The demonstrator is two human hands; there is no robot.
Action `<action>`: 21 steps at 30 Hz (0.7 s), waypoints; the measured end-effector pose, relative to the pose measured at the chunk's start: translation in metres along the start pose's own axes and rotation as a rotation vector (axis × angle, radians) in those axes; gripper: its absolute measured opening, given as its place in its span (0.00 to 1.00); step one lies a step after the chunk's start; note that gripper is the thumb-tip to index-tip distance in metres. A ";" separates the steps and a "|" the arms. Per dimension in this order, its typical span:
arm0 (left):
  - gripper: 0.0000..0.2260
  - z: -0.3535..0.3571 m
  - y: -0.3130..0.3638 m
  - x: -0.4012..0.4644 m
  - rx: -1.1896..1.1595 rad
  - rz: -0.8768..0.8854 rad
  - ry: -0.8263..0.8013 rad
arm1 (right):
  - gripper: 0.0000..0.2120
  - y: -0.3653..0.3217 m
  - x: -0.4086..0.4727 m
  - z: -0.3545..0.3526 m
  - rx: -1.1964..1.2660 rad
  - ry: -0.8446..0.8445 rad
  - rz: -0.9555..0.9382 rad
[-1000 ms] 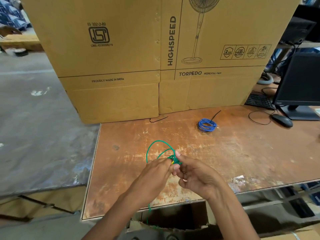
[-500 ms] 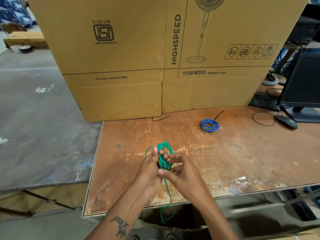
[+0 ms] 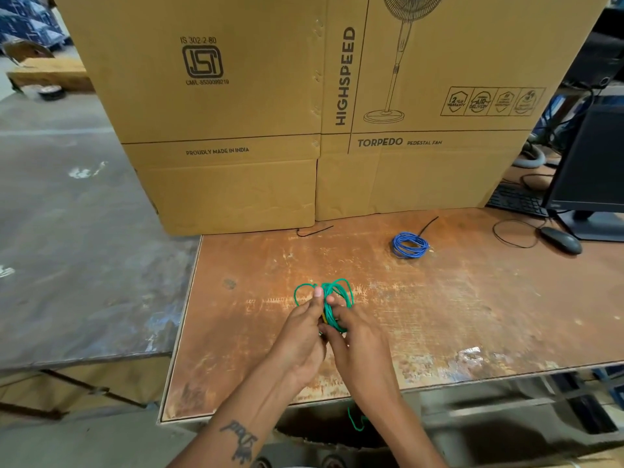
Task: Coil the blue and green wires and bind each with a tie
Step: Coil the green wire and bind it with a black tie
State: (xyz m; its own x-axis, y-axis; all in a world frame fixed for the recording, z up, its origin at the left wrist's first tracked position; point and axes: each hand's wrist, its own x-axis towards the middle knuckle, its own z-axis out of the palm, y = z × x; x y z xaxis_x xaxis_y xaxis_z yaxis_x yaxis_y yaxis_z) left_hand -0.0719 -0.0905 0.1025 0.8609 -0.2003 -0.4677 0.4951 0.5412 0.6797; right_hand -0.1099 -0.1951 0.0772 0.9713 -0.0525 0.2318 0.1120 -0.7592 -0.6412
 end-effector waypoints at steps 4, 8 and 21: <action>0.17 -0.011 0.011 0.000 0.181 -0.036 -0.135 | 0.08 0.012 0.006 -0.006 0.189 -0.120 0.091; 0.18 -0.023 0.014 0.004 0.469 0.035 -0.205 | 0.06 0.016 0.007 -0.009 0.262 -0.160 0.136; 0.04 -0.033 0.000 -0.010 0.860 0.505 0.202 | 0.21 0.021 0.015 -0.014 0.287 -0.192 0.116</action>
State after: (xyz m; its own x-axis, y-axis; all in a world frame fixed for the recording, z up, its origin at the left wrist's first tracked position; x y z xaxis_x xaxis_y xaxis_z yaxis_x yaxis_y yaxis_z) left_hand -0.0839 -0.0617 0.0887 0.9962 0.0738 -0.0461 0.0640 -0.2620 0.9630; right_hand -0.0961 -0.2206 0.0773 0.9996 0.0160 0.0214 0.0266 -0.5409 -0.8407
